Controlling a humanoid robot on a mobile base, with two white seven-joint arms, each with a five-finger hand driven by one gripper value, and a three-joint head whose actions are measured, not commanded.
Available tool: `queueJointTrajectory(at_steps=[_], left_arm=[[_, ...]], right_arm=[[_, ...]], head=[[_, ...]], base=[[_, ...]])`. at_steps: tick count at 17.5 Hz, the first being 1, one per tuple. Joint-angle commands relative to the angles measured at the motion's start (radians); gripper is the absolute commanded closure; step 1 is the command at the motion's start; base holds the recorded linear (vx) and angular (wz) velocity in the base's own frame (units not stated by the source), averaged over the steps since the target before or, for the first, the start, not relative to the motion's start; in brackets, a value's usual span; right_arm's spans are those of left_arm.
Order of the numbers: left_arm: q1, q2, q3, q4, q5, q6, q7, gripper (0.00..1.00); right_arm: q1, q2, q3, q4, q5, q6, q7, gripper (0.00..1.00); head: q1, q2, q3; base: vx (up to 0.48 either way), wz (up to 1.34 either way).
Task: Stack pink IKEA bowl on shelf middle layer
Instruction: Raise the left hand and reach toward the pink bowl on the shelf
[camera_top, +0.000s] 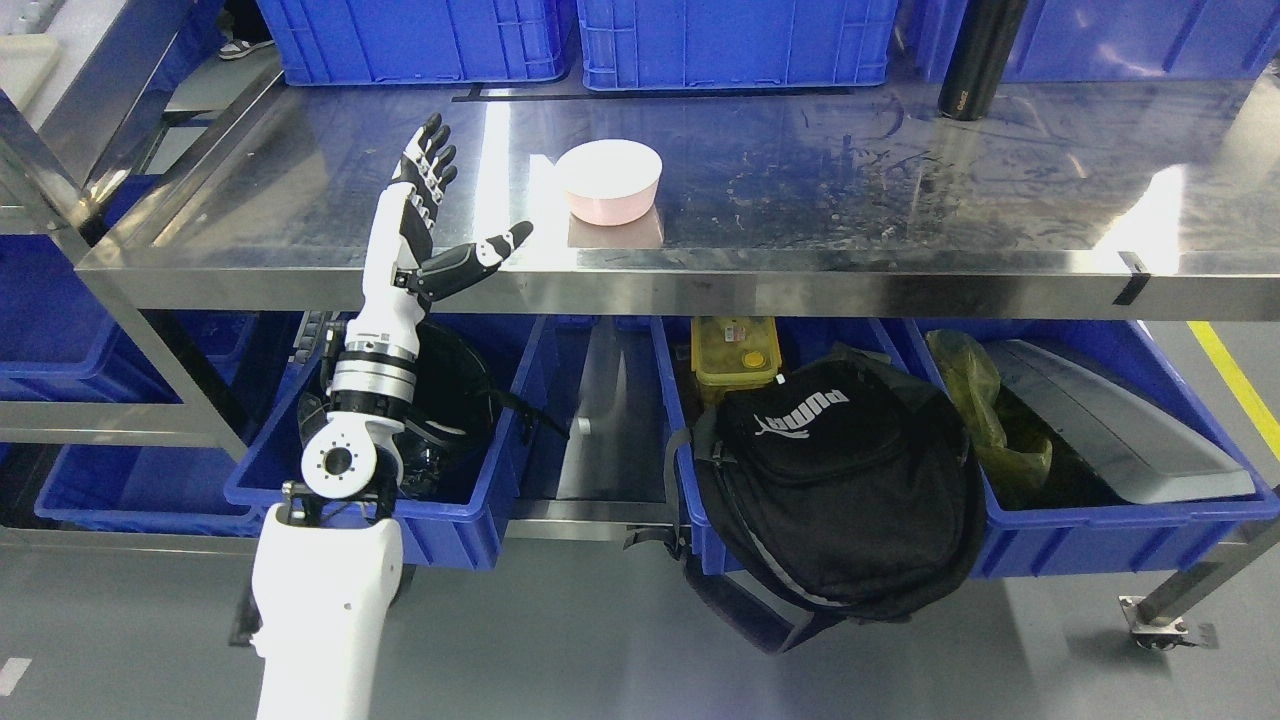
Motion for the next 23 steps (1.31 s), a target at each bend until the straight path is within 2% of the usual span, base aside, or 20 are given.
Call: queueJointTrajectory(at_steps=[1, 4, 7, 10, 14, 18, 20, 23], left_arm=[[-0.152, 0.36, -0.015, 0.023, -0.408, 0.018, -0.172, 0.0], [-0.268, 0.454, -0.165, 0.021, -0.542, 0.011, -0.383, 0.0], [-0.33, 0.466, -0.215, 0.024, -0.691, 0.014, -0.446, 0.0], [-0.413, 0.401, -0.34, 0.046, -0.714, 0.015, -0.538, 0.0], [-0.497, 0.241, -0.391, 0.211, -0.908, 0.008, -0.683, 0.03], [-0.582, 0.103, -0.431, 0.396, -0.944, 0.008, -0.685, 0.07], [-0.612, 0.055, -0.433, 0.467, -0.947, 0.006, -0.682, 0.1], [-0.646, 0.023, -0.433, 0.555, -0.947, 0.009, -0.682, 0.15]], right_arm=[[0.023, -0.017, 0.0, -0.017, 0.0, 0.001, -0.006, 0.0], [0.023, -0.017, 0.0, -0.017, 0.0, 0.001, -0.006, 0.0], [0.023, -0.017, 0.0, -0.017, 0.0, 0.001, -0.006, 0.0], [0.023, -0.017, 0.0, -0.017, 0.0, 0.001, -0.006, 0.0], [0.023, -0.017, 0.0, -0.017, 0.0, 0.001, -0.006, 0.0], [0.023, -0.017, 0.0, -0.017, 0.0, 0.001, -0.006, 0.0], [0.023, -0.017, 0.0, -0.017, 0.0, 0.001, -0.006, 0.0], [0.023, -0.017, 0.0, -0.017, 0.0, 0.001, -0.006, 0.0]], head=[[0.0, 0.0, 0.0], [0.0, 0.0, 0.0], [0.0, 0.0, 0.0], [0.0, 0.0, 0.0], [0.0, 0.0, 0.0], [0.0, 0.0, 0.0], [0.0, 0.0, 0.0], [0.0, 0.0, 0.0]], base=[[0.0, 0.0], [0.0, 0.0], [0.0, 0.0], [0.0, 0.0], [0.0, 0.01], [0.0, 0.0], [0.0, 0.0], [0.0, 0.0]])
